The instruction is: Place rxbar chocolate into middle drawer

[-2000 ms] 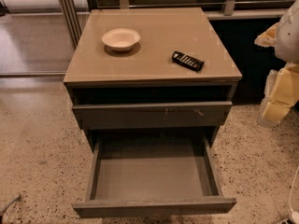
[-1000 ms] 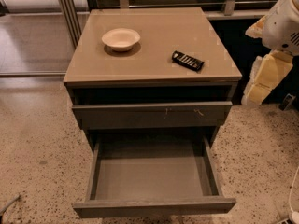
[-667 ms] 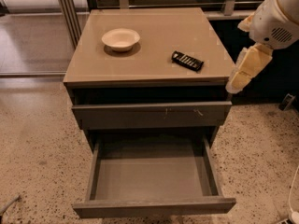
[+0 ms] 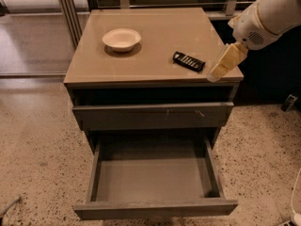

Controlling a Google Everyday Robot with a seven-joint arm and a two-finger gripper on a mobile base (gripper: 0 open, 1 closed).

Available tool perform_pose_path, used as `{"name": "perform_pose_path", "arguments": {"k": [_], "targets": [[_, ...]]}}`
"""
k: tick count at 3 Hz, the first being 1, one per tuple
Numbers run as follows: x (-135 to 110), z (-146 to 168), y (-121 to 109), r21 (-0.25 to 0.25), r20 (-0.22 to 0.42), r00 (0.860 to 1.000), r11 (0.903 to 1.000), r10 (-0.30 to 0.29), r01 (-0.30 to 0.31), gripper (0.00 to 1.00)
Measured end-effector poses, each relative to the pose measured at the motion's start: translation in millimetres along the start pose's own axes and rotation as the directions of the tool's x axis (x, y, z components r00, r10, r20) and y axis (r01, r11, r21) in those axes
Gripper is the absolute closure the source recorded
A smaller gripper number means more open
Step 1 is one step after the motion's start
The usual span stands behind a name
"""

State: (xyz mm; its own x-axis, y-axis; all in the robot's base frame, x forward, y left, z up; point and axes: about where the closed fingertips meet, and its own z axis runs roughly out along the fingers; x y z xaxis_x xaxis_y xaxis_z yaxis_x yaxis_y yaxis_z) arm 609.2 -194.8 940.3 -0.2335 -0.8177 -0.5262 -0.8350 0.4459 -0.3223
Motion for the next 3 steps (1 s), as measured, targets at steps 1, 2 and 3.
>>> {"name": "perform_pose_path", "arguments": {"k": [1, 2, 3], "targets": [[-3.9, 45.0, -27.0, 0.052, 0.070, 0.997, 0.9975, 0.045, -0.049, 0.00], [-3.9, 45.0, -27.0, 0.052, 0.070, 0.997, 0.9975, 0.045, -0.049, 0.00], [2.0, 44.3, -31.0, 0.067, 0.062, 0.995, 0.9946, 0.075, -0.079, 0.00]]}}
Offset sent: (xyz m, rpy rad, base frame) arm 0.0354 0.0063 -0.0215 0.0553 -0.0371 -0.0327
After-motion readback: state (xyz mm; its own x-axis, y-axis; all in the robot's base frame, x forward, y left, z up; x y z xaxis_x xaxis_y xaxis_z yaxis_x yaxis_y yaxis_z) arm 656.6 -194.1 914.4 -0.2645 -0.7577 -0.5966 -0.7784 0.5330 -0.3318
